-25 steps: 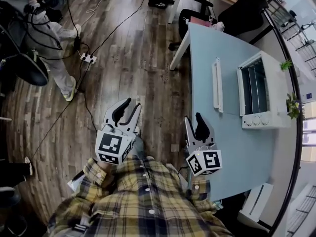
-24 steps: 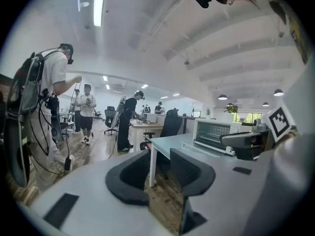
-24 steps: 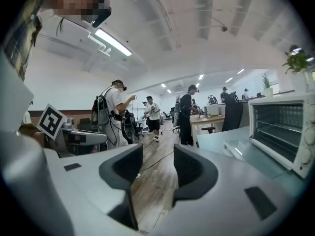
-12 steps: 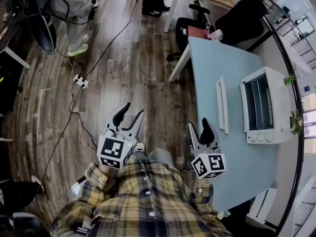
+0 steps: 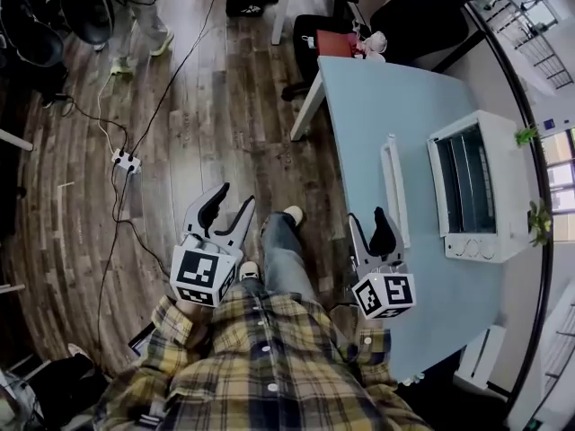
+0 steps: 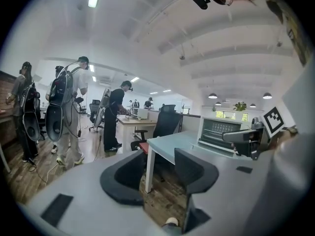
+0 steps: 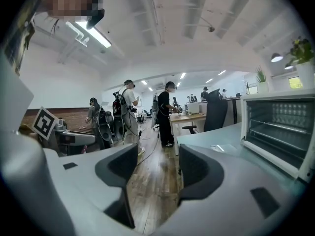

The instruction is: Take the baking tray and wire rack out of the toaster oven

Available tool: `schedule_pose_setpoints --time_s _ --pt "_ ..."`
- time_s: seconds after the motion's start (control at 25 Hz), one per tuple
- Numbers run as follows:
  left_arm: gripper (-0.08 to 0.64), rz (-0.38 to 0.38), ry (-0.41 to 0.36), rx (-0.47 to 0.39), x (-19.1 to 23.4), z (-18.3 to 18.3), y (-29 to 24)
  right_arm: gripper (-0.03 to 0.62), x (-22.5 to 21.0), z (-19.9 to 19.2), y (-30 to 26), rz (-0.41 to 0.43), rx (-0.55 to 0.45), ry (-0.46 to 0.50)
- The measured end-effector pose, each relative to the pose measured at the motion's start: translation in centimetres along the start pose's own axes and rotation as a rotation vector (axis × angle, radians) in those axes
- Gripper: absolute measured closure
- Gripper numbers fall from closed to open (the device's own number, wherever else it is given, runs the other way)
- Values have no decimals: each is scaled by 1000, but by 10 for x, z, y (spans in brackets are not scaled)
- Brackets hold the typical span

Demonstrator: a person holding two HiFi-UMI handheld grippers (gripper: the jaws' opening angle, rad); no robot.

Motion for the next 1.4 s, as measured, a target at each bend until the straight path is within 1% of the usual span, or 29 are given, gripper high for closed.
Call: schedule_pose_setpoints --time_s 0.16,0.32,0.52,0.72,0.88,1.04,1.12,1.28,1.4 --pt "376 -38 -28 -4 3 28 -52 345 -34 15 -26 -34 -9 -20" --pt "376 -82 -53 -17 3 71 -113 345 -76 41 -53 -68 -17 -76" --pt "376 -191 -116 -25 -19 121 -188 345 -129 62 -60 -173 -37 -122" --pt "376 -310 -178 -26 -56 158 -254 345 -177 72 -52 -288 -92 -168" --pt "376 -437 -240 -16 -93 174 -296 345 -197 65 -32 -397 -123 -216" --pt "376 -528 -284 -4 -135 181 -320 345 -218 55 -11 -469 -134 -259" --pt "376 -589 -314 15 -155 181 -328 345 -222 48 2 -518 -139 -289" --pt "376 -733 -382 52 -193 183 -348 345 -225 36 24 -644 -160 -355" --pt "376 -816 -416 81 -218 182 -363 345 -230 31 35 -713 -161 -385"
Point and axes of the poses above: the fingertips, and each gripper's own axes: y backward along the fingers, x to its left, z out of its top, the point moved 9 cm from there along y, backward along the fingers, and after that the axes turned 9 degrees about x, right-handed, at the moved point
